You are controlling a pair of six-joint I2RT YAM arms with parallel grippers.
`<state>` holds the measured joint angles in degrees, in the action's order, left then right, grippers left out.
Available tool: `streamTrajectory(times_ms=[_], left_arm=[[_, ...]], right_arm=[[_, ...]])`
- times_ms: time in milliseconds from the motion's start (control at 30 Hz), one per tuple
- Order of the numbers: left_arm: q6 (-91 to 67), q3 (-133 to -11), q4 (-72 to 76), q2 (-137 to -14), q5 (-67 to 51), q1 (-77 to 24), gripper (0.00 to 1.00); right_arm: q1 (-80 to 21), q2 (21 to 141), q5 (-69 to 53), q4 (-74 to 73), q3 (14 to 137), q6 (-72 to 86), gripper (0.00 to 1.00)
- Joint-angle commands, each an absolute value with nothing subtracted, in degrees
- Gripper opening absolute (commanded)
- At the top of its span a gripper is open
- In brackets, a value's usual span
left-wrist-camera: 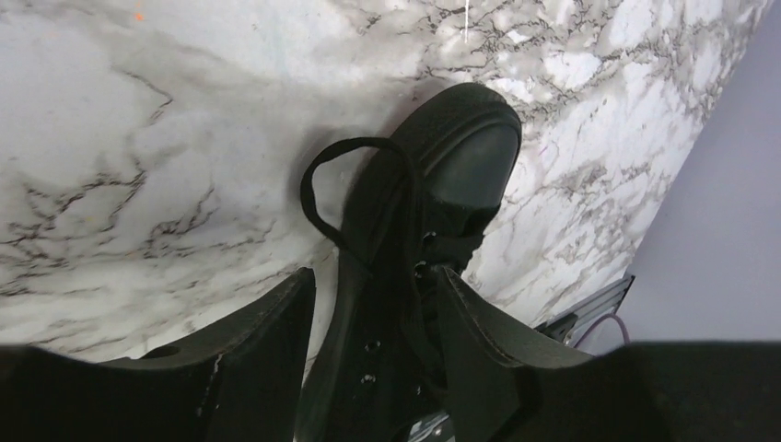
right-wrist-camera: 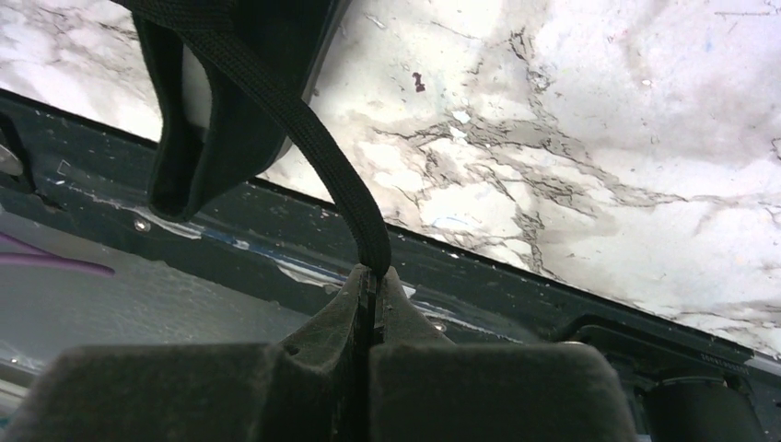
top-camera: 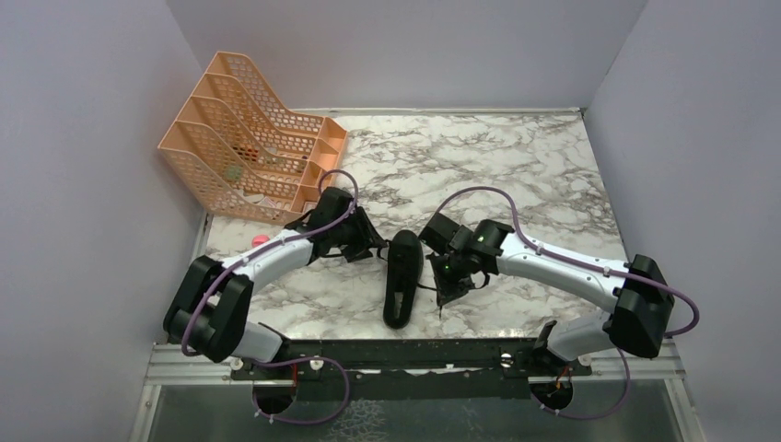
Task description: Tie the shoes
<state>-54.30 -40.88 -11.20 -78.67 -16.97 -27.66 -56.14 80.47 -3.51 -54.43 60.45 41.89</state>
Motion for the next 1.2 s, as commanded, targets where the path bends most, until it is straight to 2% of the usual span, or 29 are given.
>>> streamTrajectory(times_ms=[0, 100, 267, 400, 500, 667, 933, 1167], left_arm=[[-58.92, -45.51, -6.47, -82.71, -11.70, -30.64, 0.52], [-59.50, -46.43, -4.99, -85.84, -11.71, -32.76, 0.53], [-59.97, -45.32, -5.06, -87.61, -9.72, -34.19, 0.43], [-58.60, -46.42, -5.49, -89.11, -8.04, -34.20, 0.39], [-58.36, -47.33, -4.05, -90.99, -9.12, -34.32, 0.33], [-59.79, -45.24, -3.77, -89.81, -7.31, -34.46, 0.16], [-57.49, -45.32, -6.64, -84.85, -4.89, -34.37, 0.01], [-53.41, -45.56, -11.54, -78.34, -2.95, -34.21, 0.00]], right_arm=[[-55.99, 78.90, -3.63, -52.34, 59.41, 41.05, 0.01], [-55.94, 77.64, -3.15, -51.56, 58.56, 41.18, 0.01], [-55.88, 77.75, -2.35, -51.99, 58.93, 40.81, 0.01], [-55.90, 76.86, -1.73, -52.25, 58.67, 40.72, 0.01], [-55.79, 76.06, -1.50, -52.34, 58.26, 40.70, 0.01], [-55.81, 75.56, -1.41, -52.80, 57.87, 40.27, 0.01], [-55.71, 74.08, -1.21, -53.45, 56.78, 40.34, 0.01], [-55.72, 72.61, -1.47, -55.12, 55.06, 40.79, 0.01]])
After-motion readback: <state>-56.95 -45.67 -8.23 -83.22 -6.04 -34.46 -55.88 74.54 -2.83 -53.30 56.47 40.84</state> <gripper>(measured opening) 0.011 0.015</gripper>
